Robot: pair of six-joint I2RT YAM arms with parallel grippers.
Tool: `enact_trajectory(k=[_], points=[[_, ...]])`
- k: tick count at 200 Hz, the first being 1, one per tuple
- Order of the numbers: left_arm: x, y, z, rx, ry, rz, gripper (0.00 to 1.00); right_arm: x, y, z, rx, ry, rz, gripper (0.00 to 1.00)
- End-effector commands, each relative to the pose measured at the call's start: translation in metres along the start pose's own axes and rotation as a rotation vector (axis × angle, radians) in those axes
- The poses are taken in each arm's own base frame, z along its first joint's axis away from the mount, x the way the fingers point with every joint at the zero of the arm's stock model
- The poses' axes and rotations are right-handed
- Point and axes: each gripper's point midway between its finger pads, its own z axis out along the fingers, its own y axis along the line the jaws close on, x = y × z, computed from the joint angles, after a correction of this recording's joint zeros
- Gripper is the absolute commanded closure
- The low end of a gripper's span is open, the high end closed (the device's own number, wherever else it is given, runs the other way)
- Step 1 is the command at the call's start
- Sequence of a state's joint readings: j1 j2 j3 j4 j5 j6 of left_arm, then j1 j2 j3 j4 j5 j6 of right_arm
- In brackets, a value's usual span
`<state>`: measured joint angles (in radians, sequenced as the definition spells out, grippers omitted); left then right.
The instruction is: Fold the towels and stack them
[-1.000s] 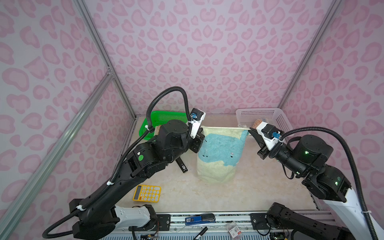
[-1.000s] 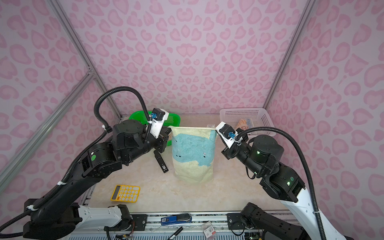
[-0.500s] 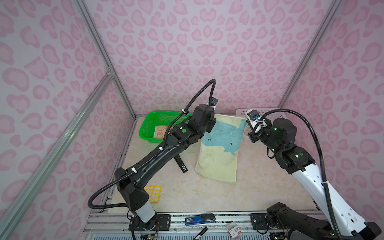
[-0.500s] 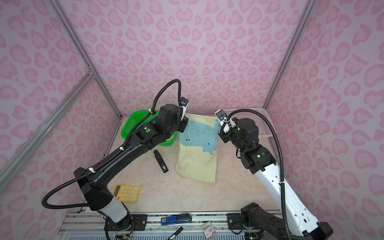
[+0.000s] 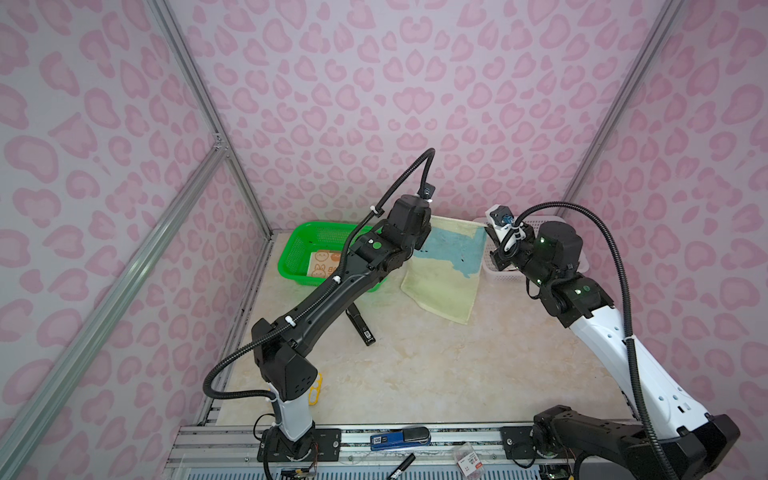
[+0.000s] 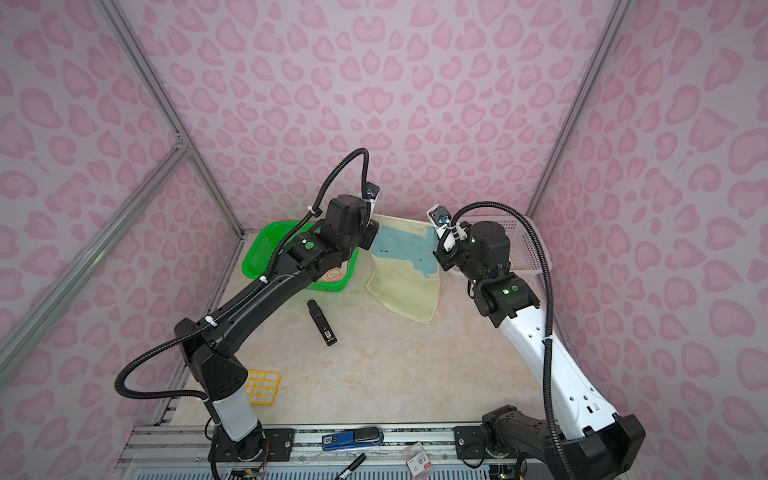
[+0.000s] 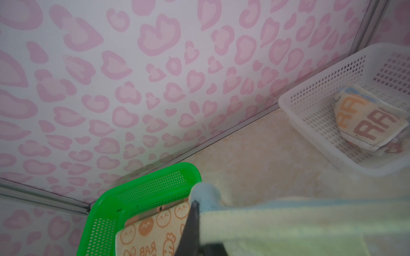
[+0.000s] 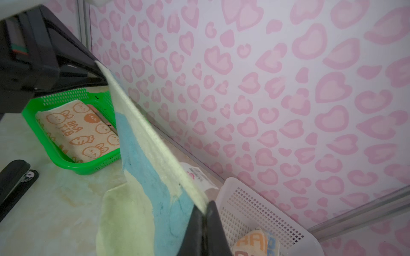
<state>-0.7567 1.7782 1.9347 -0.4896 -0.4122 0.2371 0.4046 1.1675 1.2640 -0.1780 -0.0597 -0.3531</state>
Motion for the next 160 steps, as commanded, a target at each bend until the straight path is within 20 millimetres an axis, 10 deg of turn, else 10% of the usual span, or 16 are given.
enact_trajectory(k=[1,107,160], points=[[-0.014,0.013,-0.02,-0.002,-0.056,-0.051,0.98,-0.005,0.001,-0.01,-0.008,-0.013,-0.006,1.0],[-0.049,0.001,-0.172,0.336,-0.254,-0.138,0.98,-0.1,0.034,-0.122,-0.211,-0.307,0.067,1.0],[-0.045,0.011,-0.218,0.427,-0.33,-0.222,0.98,-0.108,0.036,-0.145,-0.21,-0.344,0.098,1.0]])
